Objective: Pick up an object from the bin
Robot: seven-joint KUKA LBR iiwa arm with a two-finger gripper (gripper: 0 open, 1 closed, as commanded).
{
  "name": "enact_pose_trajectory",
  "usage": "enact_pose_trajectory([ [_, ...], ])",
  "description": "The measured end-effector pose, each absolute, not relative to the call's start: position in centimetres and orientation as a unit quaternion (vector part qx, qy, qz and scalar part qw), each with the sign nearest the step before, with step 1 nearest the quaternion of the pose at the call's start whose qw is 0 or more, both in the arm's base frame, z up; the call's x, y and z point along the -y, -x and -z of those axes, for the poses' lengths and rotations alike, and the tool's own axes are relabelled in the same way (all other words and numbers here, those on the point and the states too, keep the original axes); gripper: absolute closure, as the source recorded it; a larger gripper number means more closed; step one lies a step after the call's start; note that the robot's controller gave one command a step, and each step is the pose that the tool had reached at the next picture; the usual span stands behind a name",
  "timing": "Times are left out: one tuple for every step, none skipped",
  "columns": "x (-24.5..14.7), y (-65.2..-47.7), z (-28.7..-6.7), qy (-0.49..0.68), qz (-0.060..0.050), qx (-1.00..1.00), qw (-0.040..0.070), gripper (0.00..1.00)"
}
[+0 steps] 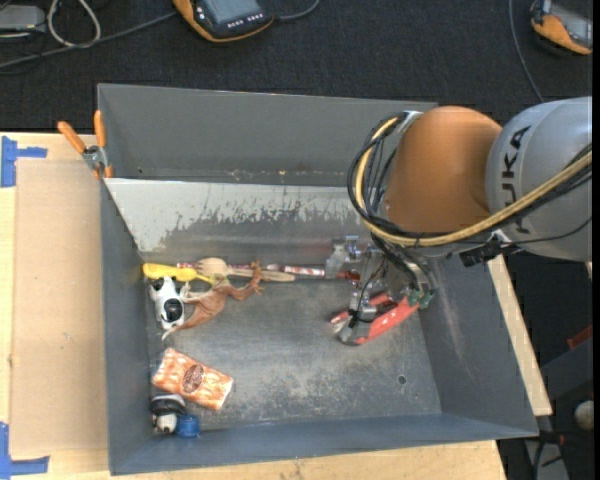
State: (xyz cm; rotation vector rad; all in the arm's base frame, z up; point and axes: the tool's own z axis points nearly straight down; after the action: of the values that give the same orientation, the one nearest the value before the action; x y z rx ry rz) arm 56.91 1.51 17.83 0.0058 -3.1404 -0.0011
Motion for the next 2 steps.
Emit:
enact_pose_trajectory([
  [5.3,-56.5,-12.3,-0.028,0.001,1.000,0.000,0.00],
  [4.2,-54.9,-16.1,-0.005,0.002,1.000,-0.003,1.00],
])
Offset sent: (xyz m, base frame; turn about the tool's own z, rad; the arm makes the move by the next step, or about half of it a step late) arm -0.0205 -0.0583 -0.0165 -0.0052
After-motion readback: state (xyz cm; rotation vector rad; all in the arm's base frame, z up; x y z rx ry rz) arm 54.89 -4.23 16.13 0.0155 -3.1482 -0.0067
